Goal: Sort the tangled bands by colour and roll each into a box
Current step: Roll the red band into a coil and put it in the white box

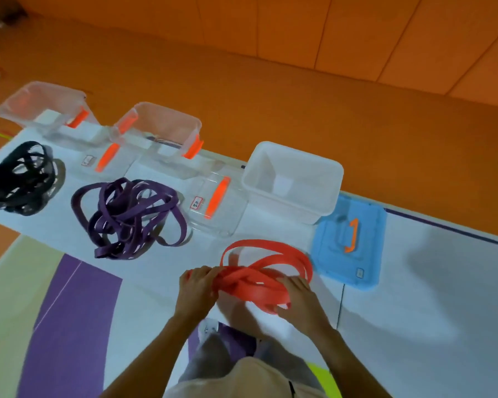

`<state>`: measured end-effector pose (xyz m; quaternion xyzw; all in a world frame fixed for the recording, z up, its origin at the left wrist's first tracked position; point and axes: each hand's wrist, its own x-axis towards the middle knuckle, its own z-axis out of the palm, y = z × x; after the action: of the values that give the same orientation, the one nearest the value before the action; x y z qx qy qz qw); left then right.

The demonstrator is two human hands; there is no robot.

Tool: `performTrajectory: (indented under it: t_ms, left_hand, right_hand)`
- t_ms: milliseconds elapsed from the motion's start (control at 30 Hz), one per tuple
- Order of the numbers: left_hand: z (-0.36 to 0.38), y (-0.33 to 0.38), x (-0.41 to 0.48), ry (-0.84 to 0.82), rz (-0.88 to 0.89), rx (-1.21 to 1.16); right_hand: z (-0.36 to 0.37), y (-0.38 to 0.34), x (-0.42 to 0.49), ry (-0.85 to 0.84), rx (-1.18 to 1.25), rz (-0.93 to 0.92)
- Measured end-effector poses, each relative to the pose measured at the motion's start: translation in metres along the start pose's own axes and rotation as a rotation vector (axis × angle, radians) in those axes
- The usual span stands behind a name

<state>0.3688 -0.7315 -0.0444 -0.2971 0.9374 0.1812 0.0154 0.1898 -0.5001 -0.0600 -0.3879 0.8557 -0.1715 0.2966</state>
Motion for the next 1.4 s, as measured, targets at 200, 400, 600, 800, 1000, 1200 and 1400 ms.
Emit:
performTrajectory:
  t_ms: [200,400,600,800,1000,1200,1400]
  left_hand:
    - [0.004,-0.036,0.022,-0.306,-0.023,-0.026]
    - [-0.013,-0.060,0.051,-0.553,-0.049,-0.126]
    - [-0.021,-0.039,0.083,-0.445,0.132,-0.157]
    - [-0.009,-0.040,0.104,-0.390,0.269,-0.133]
    - [-0.021,-0.050,0.109,-0.287,0.267,-0.357]
    - [-0.053,-0.032,0.112,-0.220,0.315,-0.583]
    - [-0.101,0.002,0.121,-0.136,0.335,-0.709]
  right_hand:
    - [0.009,-0.025,0.010,0.106,-0.020,0.173]
    - [0.017,-0.074,0.027,0.172,-0.033,0.251]
    - [0.021,-0.113,0.029,0.066,-0.052,0.365]
    - [0.016,-0.124,0.012,0.173,-0.029,0.408]
    - [0.007,-0.117,0.010,0.256,0.071,0.412]
    - [-0.022,-0.121,0.038,0.403,0.160,0.227]
    - [-0.068,-0.139,0.071,0.283,0.248,0.012]
